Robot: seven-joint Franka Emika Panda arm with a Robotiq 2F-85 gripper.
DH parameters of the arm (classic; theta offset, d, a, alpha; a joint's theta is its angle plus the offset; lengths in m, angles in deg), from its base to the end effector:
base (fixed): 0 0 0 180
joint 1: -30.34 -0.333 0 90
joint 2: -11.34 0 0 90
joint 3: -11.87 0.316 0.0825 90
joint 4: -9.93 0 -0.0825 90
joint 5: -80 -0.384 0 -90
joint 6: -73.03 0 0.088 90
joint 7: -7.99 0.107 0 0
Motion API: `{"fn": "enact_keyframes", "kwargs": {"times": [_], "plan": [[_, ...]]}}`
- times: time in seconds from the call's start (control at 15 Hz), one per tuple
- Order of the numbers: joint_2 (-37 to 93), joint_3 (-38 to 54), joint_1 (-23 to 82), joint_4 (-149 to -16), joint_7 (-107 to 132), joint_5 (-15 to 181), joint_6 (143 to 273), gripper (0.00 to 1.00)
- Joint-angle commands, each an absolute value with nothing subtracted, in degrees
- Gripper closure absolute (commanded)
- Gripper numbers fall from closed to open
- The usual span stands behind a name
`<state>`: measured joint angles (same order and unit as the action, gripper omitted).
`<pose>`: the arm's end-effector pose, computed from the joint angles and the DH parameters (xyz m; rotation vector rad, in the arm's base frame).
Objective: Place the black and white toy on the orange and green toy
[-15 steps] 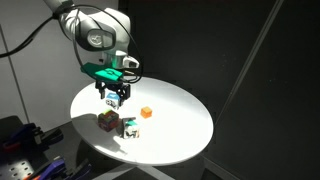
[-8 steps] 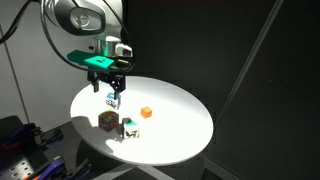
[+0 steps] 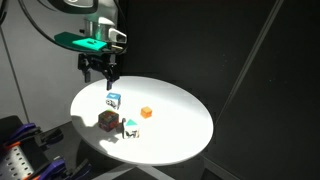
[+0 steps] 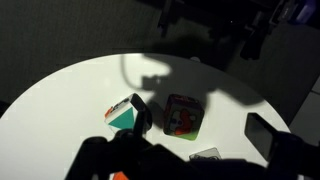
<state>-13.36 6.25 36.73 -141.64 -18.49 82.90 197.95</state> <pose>0.3756 -0.0803 0.3795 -3.0965 -0.4552 0.0522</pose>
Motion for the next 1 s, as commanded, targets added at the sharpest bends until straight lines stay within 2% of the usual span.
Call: {"fn": "enact_keyframes", "kwargs": {"times": [0.0, 0.93], "plan": [[-16.90, 5.31, 34.89, -140.96, -15.36, 82.58, 194.40, 0.00], [-18.88, 4.99, 33.65, -141.48, -12.56, 82.32, 195.01, 0.00]]}}
